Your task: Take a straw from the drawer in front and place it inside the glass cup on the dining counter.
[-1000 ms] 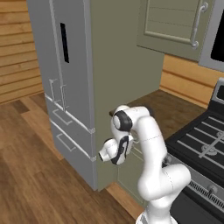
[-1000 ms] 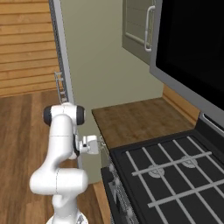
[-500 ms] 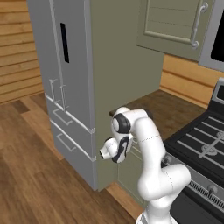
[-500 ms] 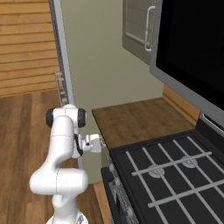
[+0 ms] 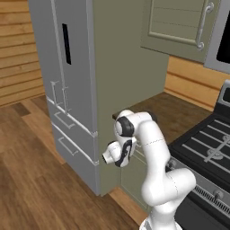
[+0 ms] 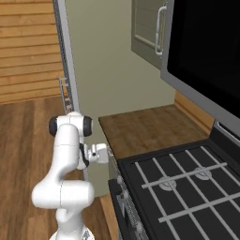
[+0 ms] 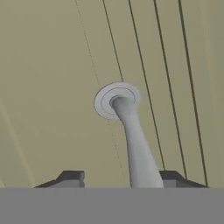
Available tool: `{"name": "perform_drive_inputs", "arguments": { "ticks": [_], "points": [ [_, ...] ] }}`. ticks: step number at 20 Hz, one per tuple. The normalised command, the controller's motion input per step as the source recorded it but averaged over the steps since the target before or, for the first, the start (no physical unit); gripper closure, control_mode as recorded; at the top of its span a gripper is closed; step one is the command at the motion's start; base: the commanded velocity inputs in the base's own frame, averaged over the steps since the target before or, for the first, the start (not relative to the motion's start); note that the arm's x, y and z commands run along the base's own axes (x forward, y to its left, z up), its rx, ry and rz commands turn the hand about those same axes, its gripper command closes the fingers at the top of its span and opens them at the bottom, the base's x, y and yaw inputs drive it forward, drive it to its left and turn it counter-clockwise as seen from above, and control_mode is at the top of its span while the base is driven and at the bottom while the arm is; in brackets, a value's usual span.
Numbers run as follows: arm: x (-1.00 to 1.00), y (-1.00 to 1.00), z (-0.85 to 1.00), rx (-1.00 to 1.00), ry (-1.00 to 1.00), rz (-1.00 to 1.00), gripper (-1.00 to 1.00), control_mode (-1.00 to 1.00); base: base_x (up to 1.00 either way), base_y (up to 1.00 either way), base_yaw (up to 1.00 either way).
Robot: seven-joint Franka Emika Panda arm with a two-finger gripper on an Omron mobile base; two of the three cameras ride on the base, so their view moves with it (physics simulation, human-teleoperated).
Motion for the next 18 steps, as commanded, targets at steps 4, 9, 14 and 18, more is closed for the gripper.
{"name": "perform_drive_inputs", "arguments": {
  "ticks": [4, 9, 14, 18],
  "points": [
    [-0.37, 0.28, 0.00, 0.00, 0.00, 0.04, 1.00, -1.00, 0.00, 0.00, 0.00],
    [-0.46, 0.70, 0.00, 0.00, 0.00, 0.04, 1.00, -1.00, 0.00, 0.00, 0.00],
    [-0.48, 0.95, 0.00, 0.00, 0.04, 0.03, 1.00, -1.00, 0.00, 0.00, 0.00],
    [-0.51, 1.00, 0.00, 0.00, 0.05, 0.05, 1.00, -1.00, 0.00, 0.00, 0.00]
  ]
}}
